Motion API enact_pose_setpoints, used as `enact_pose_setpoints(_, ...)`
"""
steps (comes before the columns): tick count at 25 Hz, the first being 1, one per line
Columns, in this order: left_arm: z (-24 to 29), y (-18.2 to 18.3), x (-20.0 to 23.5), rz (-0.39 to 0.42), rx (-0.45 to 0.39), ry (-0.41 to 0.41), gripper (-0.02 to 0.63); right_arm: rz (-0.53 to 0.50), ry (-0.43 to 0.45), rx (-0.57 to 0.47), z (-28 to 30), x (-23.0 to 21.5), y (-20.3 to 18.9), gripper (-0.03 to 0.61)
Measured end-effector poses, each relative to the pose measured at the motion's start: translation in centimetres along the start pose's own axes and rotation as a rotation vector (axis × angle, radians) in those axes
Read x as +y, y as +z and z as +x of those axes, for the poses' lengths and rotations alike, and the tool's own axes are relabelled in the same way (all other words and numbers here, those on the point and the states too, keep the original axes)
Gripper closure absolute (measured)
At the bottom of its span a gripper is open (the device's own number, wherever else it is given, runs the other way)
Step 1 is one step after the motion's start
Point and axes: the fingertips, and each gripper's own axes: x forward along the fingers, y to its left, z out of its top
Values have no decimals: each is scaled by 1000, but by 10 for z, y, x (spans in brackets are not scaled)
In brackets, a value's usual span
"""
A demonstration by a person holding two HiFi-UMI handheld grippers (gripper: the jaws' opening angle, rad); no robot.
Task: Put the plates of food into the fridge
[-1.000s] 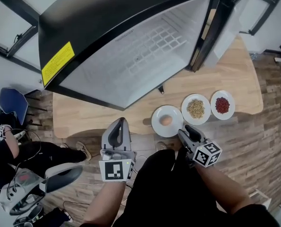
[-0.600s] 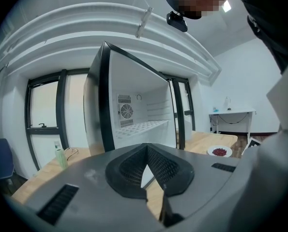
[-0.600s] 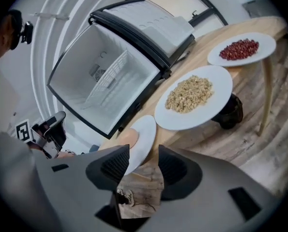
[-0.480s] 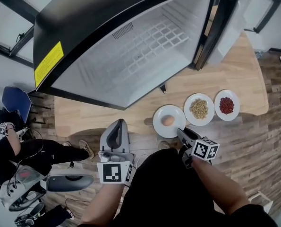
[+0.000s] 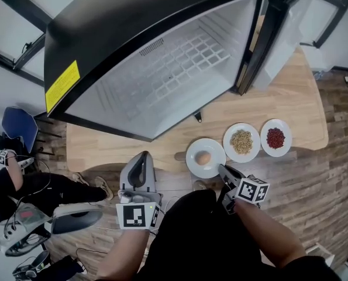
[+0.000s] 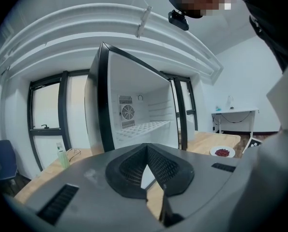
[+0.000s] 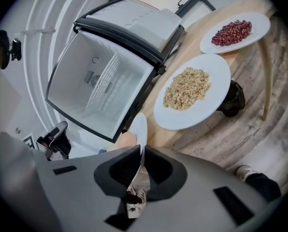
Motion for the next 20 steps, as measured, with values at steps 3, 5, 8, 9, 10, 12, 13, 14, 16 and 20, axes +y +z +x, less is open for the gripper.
enact_pose_setpoints(3, -2, 4, 3, -9, -4, 23, 609, 32, 45, -13, -5, 13, 8, 546)
enact_pose_setpoints(5, -5, 7, 6, -12, -9, 35, 609, 52, 67, -12, -7, 21, 12, 549)
enact_pose_setpoints(8, -9, 11, 10, -17, -16, 64, 609, 55, 88, -5, -8, 30, 19, 548)
enact_pose_setpoints(9, -10, 11, 12, -20, -16, 75, 609, 59, 99, -3, -9, 33, 22, 548)
enact_pose_setpoints(10, -12, 12, 13, -25, -16, 85, 609, 63, 110, -1, -11, 36, 25, 548)
enact_pose_setpoints(12, -15, 13, 13, -43, -18, 105, 609, 53, 122, -3, -15, 41, 34, 548)
enact_pose_setpoints(13, -17, 15, 14, -51, -21, 115, 609, 42, 124, -5, -18, 45, 40, 548)
enact_pose_setpoints(14, -19, 18, 14, -56, -26, 123, 609, 38, 125, -7, -21, 50, 46, 548)
enact_pose_setpoints(16, -24, 25, 14, -55, -35, 138, 609, 58, 130, -8, -27, 60, 55, 548)
enact_pose_setpoints(20, -31, 36, 18, -59, -40, 186, 610, 39, 193, -10, -37, 89, 82, 548)
